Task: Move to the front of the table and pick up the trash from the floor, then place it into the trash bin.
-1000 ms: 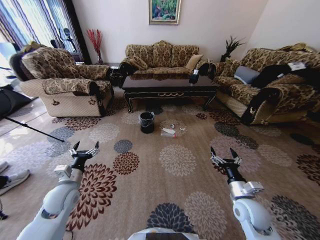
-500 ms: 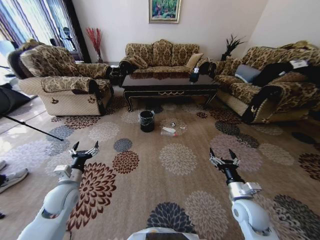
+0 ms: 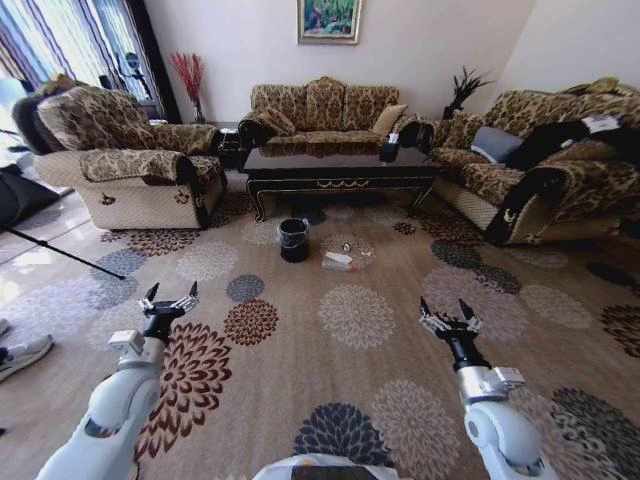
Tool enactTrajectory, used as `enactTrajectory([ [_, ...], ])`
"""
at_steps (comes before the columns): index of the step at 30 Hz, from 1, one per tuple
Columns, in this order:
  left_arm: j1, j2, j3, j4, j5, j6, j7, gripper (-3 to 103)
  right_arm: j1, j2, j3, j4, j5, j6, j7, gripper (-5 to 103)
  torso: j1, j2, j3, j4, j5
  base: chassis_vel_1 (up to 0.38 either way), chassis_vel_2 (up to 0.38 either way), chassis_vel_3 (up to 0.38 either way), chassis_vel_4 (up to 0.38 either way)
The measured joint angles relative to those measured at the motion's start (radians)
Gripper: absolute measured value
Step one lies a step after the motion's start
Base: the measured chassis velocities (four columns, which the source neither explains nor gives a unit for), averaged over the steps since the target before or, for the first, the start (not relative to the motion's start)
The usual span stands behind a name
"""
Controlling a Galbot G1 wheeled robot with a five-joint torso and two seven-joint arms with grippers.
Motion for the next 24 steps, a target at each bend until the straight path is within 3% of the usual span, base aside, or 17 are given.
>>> enactTrajectory([
  [24, 0.001, -0.002, -0.007, -0.006, -0.003, -0.007, 0.002, 100, -0.010, 0.006, 0.000, 0.001, -0.038, 0.017, -0.003, 100, -0.033, -0.097, -0.064, 0.0000, 0.0000, 0.000, 0.000, 0.000, 0.000],
])
